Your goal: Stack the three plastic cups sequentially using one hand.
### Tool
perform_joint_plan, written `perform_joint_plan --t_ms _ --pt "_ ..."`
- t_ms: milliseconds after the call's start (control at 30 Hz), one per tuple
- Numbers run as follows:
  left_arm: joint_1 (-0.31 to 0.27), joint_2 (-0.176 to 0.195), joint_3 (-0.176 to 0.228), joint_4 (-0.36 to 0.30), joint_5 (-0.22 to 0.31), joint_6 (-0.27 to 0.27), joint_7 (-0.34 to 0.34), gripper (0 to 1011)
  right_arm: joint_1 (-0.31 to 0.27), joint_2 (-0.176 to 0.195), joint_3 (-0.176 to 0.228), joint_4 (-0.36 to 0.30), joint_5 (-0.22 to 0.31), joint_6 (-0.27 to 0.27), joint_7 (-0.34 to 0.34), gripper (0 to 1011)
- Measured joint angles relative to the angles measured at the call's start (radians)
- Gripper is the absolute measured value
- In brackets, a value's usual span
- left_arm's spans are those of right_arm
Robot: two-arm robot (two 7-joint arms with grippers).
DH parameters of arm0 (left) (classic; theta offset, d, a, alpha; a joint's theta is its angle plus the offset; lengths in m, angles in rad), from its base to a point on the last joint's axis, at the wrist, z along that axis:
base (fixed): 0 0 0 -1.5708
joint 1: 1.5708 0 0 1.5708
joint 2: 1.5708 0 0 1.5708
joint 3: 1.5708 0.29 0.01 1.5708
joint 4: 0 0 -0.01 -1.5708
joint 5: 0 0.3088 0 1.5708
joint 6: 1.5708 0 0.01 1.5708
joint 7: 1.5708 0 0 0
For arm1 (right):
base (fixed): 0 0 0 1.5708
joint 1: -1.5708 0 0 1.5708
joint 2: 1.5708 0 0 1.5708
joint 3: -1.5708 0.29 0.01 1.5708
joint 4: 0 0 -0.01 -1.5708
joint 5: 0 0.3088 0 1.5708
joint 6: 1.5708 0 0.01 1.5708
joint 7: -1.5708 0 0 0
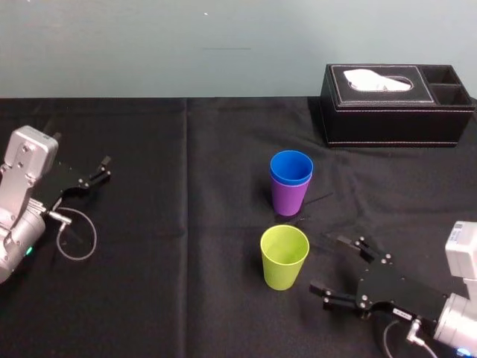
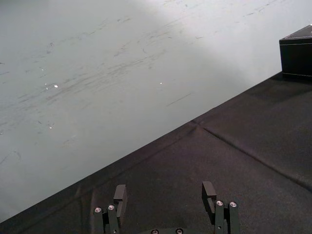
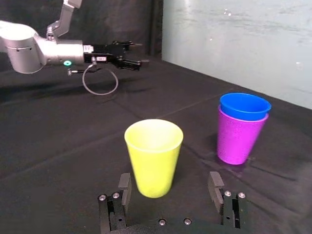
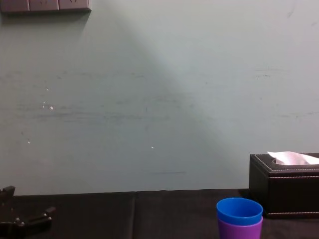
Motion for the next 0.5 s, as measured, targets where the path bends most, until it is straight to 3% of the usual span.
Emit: perform_joint_plan --t_ms 500 --pt "0.0 0.0 0.0 0.0 0.0 0.0 0.0 1011 0.06 -0.027 -0.059 0.021 -0.035 0.034 -0.008 1000"
